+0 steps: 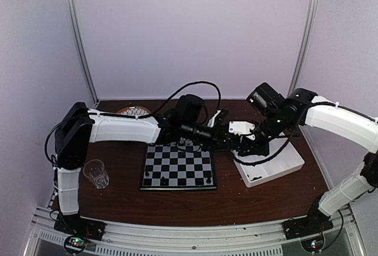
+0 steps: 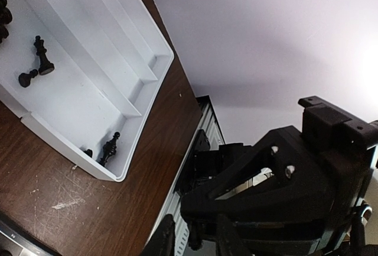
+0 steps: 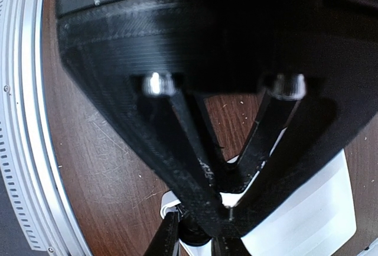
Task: Set up the chess pieces on the board
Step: Pass from the right arm to the left
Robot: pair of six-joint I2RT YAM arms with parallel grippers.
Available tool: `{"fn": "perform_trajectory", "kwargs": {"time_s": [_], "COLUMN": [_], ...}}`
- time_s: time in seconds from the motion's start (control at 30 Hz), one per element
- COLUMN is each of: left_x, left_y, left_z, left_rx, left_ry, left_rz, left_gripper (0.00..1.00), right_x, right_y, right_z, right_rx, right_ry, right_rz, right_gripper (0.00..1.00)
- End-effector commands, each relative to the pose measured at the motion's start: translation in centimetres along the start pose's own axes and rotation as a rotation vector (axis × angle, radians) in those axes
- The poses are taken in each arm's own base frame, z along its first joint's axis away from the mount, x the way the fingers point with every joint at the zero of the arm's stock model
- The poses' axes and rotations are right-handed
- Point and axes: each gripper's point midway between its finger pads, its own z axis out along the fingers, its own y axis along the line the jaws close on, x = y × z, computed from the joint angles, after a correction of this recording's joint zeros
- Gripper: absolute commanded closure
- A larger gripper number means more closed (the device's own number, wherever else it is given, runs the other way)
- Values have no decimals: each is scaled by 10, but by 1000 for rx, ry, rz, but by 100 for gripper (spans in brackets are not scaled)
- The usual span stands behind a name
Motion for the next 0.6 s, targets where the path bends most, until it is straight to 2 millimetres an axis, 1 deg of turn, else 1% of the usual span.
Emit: {"fn": "perform_trajectory", "kwargs": {"time_s": [0.0,0.3,0.43,0.57], "left_x": [1,4,4,4], "left_y": [-11,-10,-10,-12], "left_z": [7,9,10,10], "left_rx": [55,71,78,87], "left_ry": [12,27,28,29], "left_rz": [24,9,9,13], "left_gripper": [76,85,93,98], "right_x": [-12,-13,-13,-14], "right_y": [-9,-12,-13,-15], "right_z": [-5,-3,-3,-3], "right_rx": [46,54,54,62], "right_ry": [-28,-21,-19,-16], "right_rz": [1,6,7,9], "right_gripper": [85,85,85,83]}}
